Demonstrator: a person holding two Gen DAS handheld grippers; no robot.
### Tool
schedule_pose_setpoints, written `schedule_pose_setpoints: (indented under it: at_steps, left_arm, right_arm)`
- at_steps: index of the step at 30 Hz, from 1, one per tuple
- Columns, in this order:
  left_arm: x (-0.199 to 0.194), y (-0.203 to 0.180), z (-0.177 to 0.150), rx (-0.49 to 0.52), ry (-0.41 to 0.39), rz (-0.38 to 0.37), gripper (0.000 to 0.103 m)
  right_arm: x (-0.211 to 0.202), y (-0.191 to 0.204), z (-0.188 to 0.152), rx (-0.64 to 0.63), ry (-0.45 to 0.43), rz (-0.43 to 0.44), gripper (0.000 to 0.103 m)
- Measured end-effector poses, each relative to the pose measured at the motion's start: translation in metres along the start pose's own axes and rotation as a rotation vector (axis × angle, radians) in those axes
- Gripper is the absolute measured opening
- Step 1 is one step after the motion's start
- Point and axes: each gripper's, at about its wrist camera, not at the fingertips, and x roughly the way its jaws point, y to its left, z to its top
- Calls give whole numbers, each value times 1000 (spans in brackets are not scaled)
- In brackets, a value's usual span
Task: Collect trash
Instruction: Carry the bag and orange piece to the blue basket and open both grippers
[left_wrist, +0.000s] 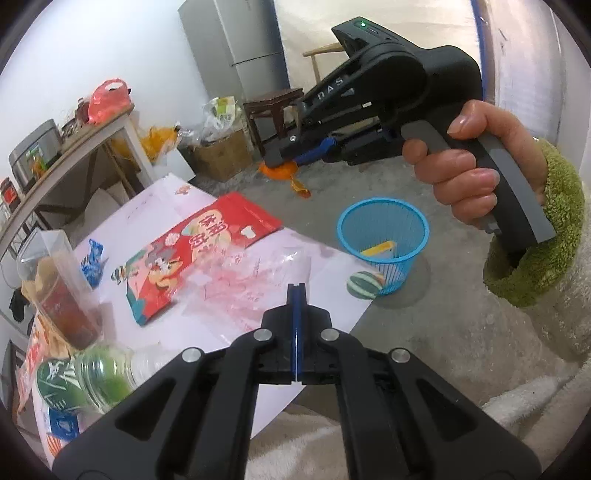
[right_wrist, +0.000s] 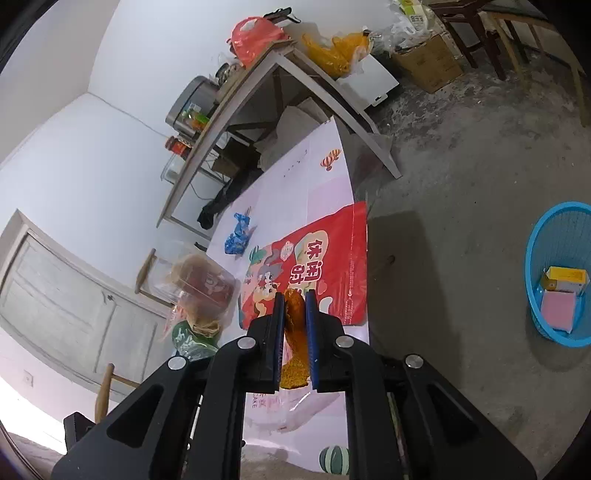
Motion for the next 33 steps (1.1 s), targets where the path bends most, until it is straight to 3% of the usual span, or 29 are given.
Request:
schedule_pose_setpoints:
  at_steps: [1,2,3,5,10,12,14,20,23,29,33]
  left_arm:
    - [4,0,2,3,15,6,3]
    - [6,1,3,4,23,9,19]
    - [9,2,4,4,26,10,40]
    - [15,4,7,13,28,13,53]
    - [53,7,10,66,118,26,51]
    - [63,16,9,23,147,4,33]
    - [65,26,10,-40,156,-33,27]
    - [52,32,13,-57,126,-35,13]
    - [33,35,22,-84,94,-54,11]
    - [0,43,66,-202,18,-254,10]
    - [18,48,111,-280,-18,-393,10]
  right_arm:
    - [-1,-2,-1,4,0,3,11]
    - [-1,-3,-2,11,1,5,11]
    - [-2,-5,-3,15,2,4,11]
    - [-2,-9,-5,25,4,7,11]
    - [3,-17,-7,52,10,8,11]
    - [4,-20,-7,55,13,6,11]
    - [4,-22,-7,55,13,1,11]
    - [2,-31,-7,72,2,9,11]
    - [-6,-34,-6,81,-19,27,11]
    - [-42,-58,0,107,-135,-53,11]
    - [-76,-96,0,213,-228,-173,11]
